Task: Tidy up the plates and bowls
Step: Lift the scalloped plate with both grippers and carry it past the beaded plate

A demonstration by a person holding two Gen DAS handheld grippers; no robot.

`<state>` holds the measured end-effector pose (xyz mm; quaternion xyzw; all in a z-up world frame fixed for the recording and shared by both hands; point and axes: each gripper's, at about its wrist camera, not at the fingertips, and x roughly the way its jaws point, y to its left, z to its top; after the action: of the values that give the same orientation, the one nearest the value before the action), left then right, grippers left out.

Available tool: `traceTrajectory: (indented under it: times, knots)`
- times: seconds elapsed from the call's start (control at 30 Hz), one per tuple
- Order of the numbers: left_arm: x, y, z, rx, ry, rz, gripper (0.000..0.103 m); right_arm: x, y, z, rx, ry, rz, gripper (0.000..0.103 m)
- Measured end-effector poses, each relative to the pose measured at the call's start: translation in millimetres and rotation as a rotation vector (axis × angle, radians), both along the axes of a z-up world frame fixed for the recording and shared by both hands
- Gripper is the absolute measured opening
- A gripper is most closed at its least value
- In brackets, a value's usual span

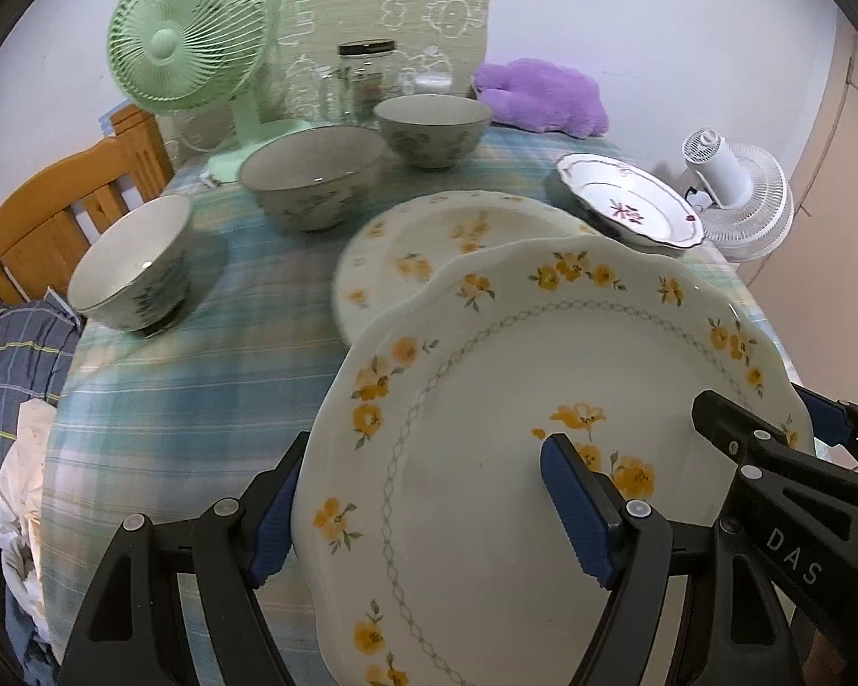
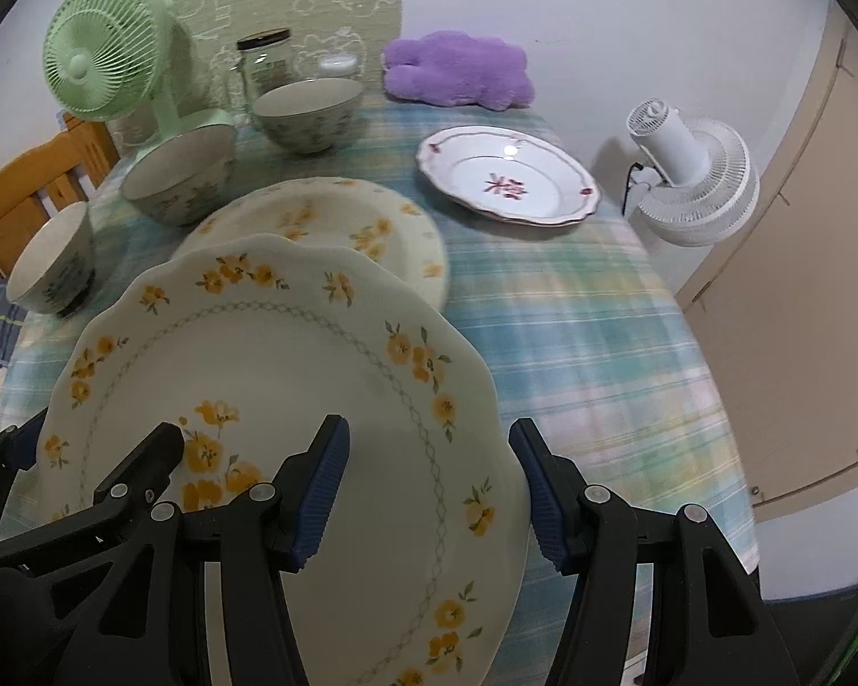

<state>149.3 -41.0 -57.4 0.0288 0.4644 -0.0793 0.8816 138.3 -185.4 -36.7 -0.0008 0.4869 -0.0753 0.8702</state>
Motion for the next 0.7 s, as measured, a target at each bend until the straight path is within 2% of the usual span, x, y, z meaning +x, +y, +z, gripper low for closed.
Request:
traceTrajectory:
  times: [0.33,0.7]
  knots:
    - [3,-63,-9,0.000,0.007,0.001,0.078,2,-61,-7,-0.001,0.008,0.003,0.063]
    - [5,-124,-24,-0.002,0.029,-0.047,0.078,3,-127,-20,-0.005,0.033,-0.045,0.063]
